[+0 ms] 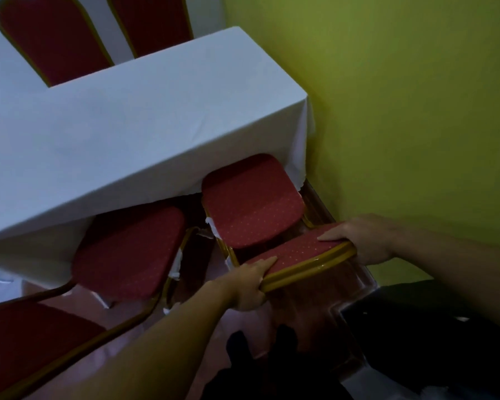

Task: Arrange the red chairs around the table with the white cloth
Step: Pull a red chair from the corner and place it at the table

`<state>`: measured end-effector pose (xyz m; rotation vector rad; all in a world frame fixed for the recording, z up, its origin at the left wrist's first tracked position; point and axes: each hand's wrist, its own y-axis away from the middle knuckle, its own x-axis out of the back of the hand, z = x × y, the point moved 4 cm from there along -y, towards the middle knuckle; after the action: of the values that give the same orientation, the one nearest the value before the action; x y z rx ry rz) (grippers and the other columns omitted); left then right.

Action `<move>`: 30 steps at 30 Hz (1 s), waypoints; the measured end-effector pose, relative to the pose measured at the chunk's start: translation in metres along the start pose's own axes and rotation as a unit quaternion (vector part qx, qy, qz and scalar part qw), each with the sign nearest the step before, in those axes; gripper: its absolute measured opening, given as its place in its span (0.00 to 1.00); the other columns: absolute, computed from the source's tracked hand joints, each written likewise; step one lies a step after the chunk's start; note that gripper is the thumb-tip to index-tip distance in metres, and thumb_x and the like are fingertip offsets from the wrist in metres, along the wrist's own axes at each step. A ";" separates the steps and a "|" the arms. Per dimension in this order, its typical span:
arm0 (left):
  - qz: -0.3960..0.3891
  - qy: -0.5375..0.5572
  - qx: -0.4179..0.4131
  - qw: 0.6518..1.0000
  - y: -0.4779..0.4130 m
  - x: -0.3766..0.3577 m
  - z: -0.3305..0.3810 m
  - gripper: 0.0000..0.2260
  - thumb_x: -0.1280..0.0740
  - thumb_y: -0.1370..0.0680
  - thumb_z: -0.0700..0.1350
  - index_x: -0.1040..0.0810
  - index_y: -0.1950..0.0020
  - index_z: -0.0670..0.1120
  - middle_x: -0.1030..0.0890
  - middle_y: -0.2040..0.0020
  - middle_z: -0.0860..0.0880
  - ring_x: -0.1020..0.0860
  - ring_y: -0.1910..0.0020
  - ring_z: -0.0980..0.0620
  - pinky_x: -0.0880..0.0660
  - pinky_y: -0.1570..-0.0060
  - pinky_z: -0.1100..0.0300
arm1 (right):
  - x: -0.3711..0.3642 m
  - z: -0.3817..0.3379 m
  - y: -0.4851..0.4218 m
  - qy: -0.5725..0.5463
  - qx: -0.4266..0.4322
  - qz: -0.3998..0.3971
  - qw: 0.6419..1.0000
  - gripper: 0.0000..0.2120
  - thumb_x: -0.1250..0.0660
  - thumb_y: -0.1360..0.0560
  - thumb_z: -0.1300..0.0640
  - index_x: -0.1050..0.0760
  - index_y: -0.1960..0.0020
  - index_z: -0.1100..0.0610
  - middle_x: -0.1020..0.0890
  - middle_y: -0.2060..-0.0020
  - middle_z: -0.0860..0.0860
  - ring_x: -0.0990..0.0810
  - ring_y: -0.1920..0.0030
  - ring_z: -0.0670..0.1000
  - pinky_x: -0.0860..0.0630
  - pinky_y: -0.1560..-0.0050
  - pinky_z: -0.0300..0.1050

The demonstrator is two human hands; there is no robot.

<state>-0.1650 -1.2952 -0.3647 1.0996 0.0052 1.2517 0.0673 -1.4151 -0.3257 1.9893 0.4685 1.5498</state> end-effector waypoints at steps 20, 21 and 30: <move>-0.007 -0.008 0.070 0.997 -0.009 0.016 0.008 0.38 0.37 0.23 0.39 0.54 0.18 0.53 0.37 0.24 0.44 0.36 0.27 0.41 0.36 0.29 0.48 | 0.006 0.034 -0.029 0.027 0.069 0.001 0.997 0.35 0.36 0.28 0.54 0.38 0.25 0.33 0.22 0.32 0.41 0.20 0.39 0.45 0.22 0.42 0.45; -0.013 -0.006 0.072 0.997 -0.010 0.016 0.007 0.39 0.37 0.23 0.38 0.55 0.18 0.53 0.39 0.23 0.44 0.37 0.26 0.41 0.37 0.29 0.48 | 0.007 0.033 -0.030 0.029 0.072 0.001 0.997 0.35 0.36 0.29 0.54 0.38 0.25 0.34 0.23 0.31 0.41 0.20 0.38 0.45 0.23 0.41 0.44; -0.039 -0.019 0.058 0.997 -0.019 0.016 0.000 0.41 0.36 0.24 0.39 0.58 0.18 0.52 0.47 0.19 0.45 0.43 0.23 0.42 0.41 0.26 0.46 | 0.007 0.030 -0.028 0.033 0.083 -0.002 0.996 0.34 0.34 0.27 0.51 0.39 0.23 0.36 0.29 0.27 0.40 0.27 0.30 0.45 0.28 0.33 0.45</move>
<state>-0.1449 -1.2814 -0.3690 1.2115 0.0918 1.1715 0.1005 -1.3955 -0.3428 2.0629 0.6473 1.6241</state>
